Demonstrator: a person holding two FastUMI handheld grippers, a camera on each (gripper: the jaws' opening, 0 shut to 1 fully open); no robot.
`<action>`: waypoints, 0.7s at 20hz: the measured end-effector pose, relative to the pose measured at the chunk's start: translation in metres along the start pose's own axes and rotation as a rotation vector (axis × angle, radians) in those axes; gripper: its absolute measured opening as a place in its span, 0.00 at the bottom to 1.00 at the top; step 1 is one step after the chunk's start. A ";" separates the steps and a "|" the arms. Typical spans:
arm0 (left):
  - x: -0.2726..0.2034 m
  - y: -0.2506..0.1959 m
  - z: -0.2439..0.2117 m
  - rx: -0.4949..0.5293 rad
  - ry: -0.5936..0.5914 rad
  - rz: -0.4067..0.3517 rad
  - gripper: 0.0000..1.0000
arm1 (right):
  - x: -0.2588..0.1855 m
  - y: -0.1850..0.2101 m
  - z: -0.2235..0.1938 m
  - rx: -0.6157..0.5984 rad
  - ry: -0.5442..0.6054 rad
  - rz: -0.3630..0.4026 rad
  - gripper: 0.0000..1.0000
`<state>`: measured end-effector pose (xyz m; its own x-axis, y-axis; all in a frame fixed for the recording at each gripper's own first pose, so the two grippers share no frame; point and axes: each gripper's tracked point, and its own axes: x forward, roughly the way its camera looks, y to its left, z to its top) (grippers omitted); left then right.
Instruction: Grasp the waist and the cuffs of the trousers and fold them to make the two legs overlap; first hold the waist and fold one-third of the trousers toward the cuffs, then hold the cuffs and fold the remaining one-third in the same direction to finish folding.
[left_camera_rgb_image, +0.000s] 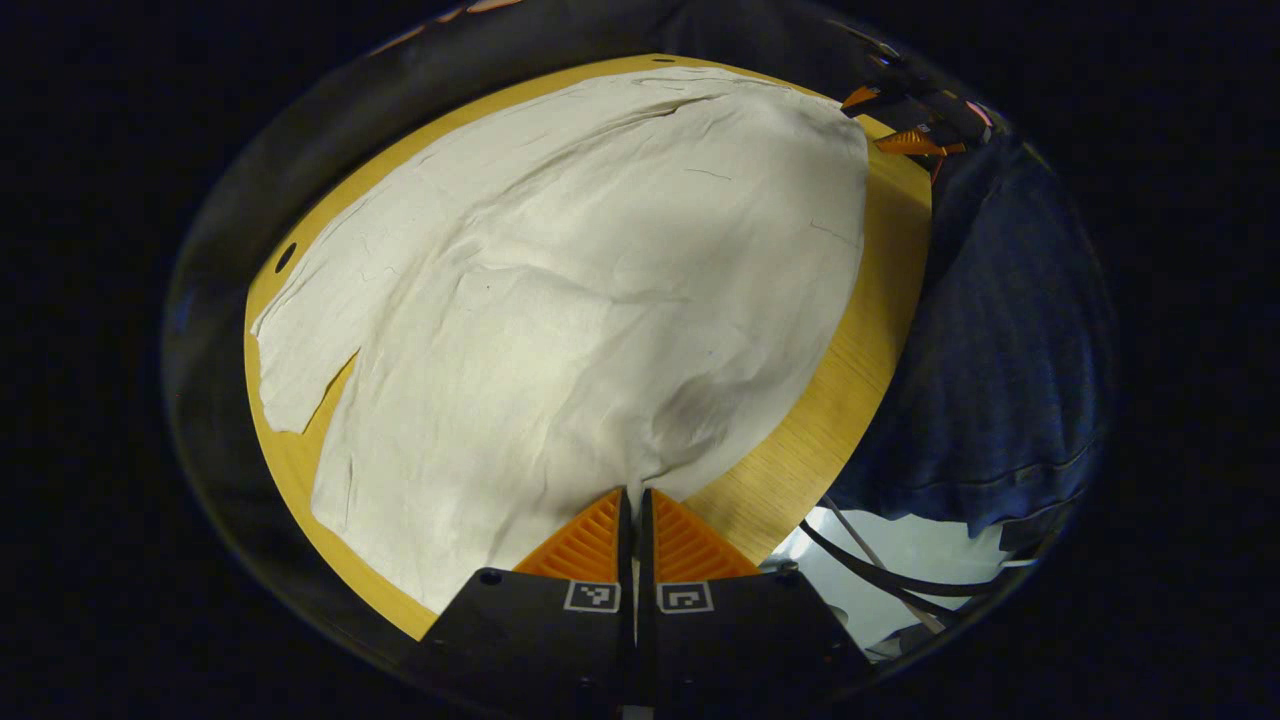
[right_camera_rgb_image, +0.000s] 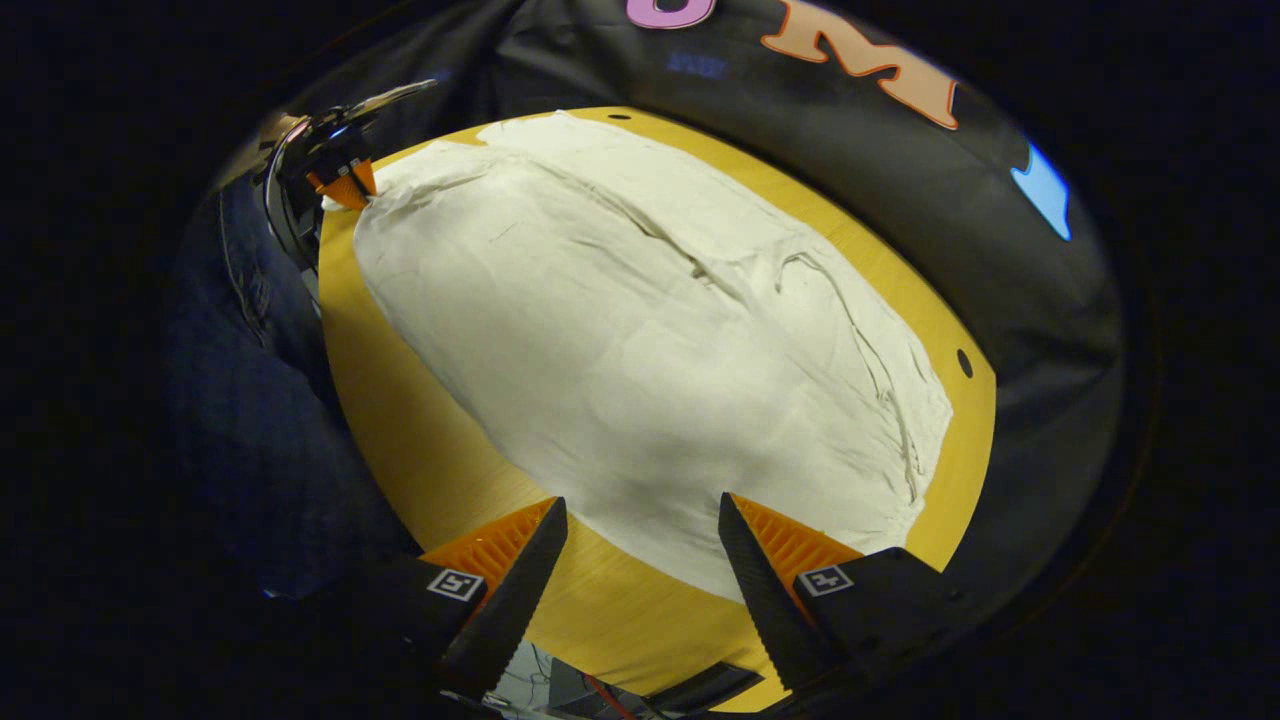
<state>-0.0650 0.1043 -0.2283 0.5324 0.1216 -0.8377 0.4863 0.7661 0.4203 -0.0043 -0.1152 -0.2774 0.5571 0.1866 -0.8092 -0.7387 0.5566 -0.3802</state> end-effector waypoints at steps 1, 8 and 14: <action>0.000 0.001 0.000 -0.006 0.006 -0.003 0.00 | 0.003 0.004 -0.004 -0.005 0.019 0.023 0.98; 0.002 0.001 0.001 -0.021 0.033 -0.026 0.00 | 0.019 0.006 -0.011 -0.066 0.080 0.082 0.95; 0.001 0.001 0.001 -0.009 0.038 -0.046 0.00 | 0.023 0.016 -0.013 -0.042 0.131 0.165 0.83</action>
<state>-0.0633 0.1050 -0.2283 0.4826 0.1096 -0.8690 0.5036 0.7770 0.3777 -0.0089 -0.1124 -0.3078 0.3755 0.1637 -0.9122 -0.8323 0.4926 -0.2542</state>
